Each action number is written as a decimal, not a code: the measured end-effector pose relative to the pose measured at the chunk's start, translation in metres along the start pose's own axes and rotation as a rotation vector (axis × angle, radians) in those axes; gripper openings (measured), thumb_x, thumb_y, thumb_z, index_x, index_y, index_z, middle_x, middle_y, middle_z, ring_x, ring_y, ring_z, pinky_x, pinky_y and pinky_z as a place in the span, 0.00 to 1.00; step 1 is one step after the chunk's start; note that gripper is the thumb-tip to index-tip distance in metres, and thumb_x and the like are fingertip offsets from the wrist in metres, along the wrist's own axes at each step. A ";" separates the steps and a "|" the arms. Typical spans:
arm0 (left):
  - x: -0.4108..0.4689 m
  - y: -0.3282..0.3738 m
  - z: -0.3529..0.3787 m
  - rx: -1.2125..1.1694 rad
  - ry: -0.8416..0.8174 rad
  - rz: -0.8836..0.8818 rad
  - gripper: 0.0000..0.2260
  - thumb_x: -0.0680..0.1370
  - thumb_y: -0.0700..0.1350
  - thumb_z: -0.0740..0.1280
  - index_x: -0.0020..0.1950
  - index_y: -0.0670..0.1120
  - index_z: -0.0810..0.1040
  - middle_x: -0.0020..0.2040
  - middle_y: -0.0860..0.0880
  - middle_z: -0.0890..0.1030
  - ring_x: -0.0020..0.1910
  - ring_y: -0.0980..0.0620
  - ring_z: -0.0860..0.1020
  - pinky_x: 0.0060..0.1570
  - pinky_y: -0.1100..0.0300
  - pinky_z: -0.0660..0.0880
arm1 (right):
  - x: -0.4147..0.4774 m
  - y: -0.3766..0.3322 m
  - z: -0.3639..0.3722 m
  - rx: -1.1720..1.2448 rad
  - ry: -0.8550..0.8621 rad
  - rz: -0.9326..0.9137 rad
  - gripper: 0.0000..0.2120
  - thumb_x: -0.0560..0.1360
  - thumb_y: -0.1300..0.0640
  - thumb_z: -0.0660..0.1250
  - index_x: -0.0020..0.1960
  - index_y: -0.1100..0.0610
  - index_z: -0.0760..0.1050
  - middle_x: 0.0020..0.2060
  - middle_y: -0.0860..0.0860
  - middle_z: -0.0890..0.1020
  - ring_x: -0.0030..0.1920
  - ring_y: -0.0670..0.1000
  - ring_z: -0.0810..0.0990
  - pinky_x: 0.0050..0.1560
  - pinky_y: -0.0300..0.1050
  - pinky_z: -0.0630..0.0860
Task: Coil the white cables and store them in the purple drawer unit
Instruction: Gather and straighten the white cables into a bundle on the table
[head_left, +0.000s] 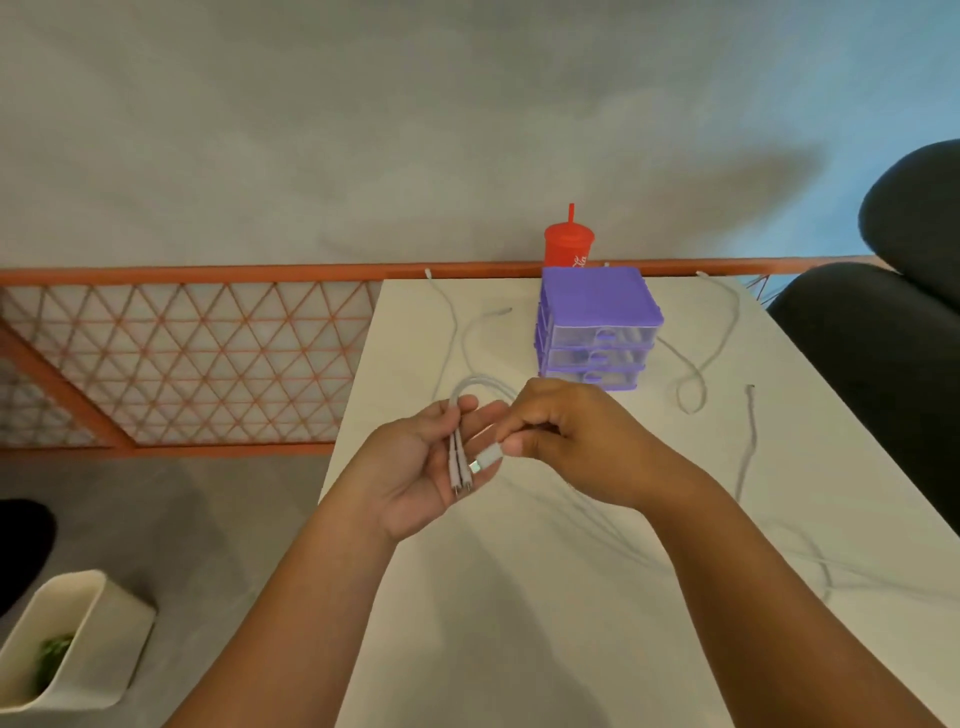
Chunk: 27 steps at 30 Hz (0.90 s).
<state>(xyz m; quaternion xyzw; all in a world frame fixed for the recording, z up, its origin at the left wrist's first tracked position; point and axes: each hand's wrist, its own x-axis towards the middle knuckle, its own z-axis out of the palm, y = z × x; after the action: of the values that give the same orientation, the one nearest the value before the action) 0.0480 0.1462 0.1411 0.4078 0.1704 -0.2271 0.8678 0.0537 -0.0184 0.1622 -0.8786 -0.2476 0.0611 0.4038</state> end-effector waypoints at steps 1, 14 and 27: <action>-0.004 0.001 0.000 0.035 -0.005 0.000 0.10 0.81 0.40 0.55 0.44 0.43 0.75 0.40 0.45 0.85 0.36 0.50 0.84 0.33 0.57 0.80 | 0.000 -0.002 0.003 -0.068 -0.019 -0.017 0.07 0.73 0.59 0.68 0.49 0.52 0.83 0.41 0.48 0.78 0.44 0.46 0.76 0.49 0.43 0.74; -0.034 -0.010 0.021 0.249 0.028 -0.019 0.11 0.81 0.39 0.55 0.45 0.41 0.76 0.33 0.44 0.82 0.29 0.49 0.81 0.33 0.55 0.80 | -0.017 -0.015 0.006 -0.065 -0.083 -0.094 0.08 0.71 0.64 0.70 0.47 0.54 0.84 0.40 0.39 0.70 0.46 0.36 0.72 0.50 0.32 0.70; -0.042 -0.033 0.059 0.355 0.110 0.018 0.11 0.80 0.38 0.57 0.42 0.42 0.76 0.32 0.48 0.82 0.30 0.53 0.80 0.38 0.55 0.80 | -0.038 -0.001 -0.010 -0.088 0.024 -0.107 0.03 0.69 0.62 0.72 0.43 0.58 0.79 0.38 0.38 0.71 0.41 0.41 0.74 0.44 0.36 0.74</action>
<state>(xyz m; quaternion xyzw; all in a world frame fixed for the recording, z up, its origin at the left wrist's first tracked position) 0.0012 0.0920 0.1764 0.5679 0.1711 -0.2230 0.7736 0.0237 -0.0427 0.1658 -0.8816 -0.2922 0.0180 0.3703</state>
